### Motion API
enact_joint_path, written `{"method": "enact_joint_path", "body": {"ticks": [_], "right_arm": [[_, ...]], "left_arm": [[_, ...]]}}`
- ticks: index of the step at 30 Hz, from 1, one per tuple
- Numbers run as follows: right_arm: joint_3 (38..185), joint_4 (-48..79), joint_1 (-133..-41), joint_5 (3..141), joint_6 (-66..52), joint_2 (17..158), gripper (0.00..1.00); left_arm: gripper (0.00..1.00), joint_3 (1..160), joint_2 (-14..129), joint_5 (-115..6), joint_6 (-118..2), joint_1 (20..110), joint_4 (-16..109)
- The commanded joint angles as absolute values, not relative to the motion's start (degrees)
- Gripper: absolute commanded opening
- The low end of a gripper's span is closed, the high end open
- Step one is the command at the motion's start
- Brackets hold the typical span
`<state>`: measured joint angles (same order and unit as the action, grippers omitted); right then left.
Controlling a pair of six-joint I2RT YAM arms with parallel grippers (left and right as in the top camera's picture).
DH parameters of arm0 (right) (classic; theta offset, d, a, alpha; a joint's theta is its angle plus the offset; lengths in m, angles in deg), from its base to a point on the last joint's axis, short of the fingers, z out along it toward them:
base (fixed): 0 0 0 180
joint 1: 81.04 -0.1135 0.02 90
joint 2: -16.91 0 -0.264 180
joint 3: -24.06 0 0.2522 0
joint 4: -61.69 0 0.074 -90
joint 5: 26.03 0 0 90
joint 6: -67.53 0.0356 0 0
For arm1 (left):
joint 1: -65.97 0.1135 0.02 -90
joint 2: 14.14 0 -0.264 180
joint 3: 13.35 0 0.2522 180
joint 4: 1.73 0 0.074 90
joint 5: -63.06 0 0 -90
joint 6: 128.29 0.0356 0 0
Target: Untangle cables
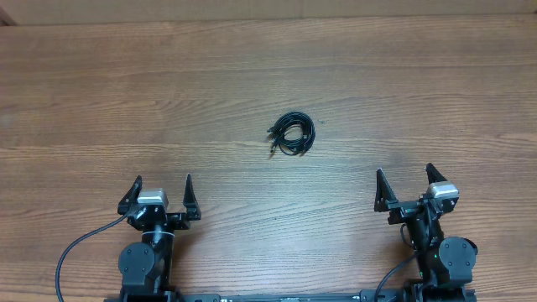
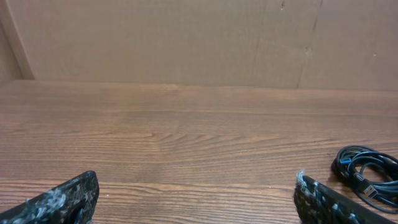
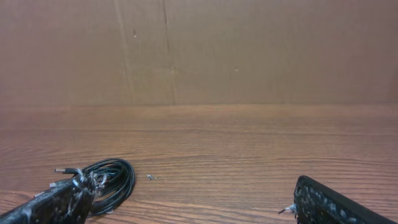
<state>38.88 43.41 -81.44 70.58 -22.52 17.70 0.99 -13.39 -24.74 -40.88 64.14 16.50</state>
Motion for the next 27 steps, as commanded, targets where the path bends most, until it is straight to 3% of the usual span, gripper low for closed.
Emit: {"method": "enact_joint_path", "body": {"ticks": [1, 4, 11, 16, 18, 22, 27], "right_arm": [[38.29, 43.59, -81.24, 70.08, -22.76, 17.07, 1.00], [38.29, 43.59, -81.24, 70.08, -22.76, 17.07, 1.00], [38.29, 43.59, -81.24, 70.08, -22.76, 17.07, 1.00], [38.29, 43.59, -81.24, 70.08, -22.76, 17.07, 1.00], [38.29, 43.59, -81.24, 70.08, -22.76, 17.07, 1.00], [38.29, 43.59, -81.24, 70.08, -22.76, 17.07, 1.00], [38.29, 43.59, -81.24, 70.08, -22.76, 17.07, 1.00]], "left_arm": [[1.00, 0.68, -13.89, -26.42, -40.86, 64.45, 16.23], [1.00, 0.70, -13.89, -31.84, -45.20, 64.45, 16.08], [1.00, 0.70, -13.89, -42.71, -69.68, 64.45, 7.64], [1.00, 1.64, -13.89, -41.66, -68.61, 64.49, -9.34], [1.00, 4.29, -13.87, -38.86, -67.15, 64.51, -10.63], [1.00, 17.16, -11.02, -38.47, -57.49, 64.49, 0.98], [1.00, 38.56, 1.67, -39.01, -49.23, 64.49, 25.48]]}}
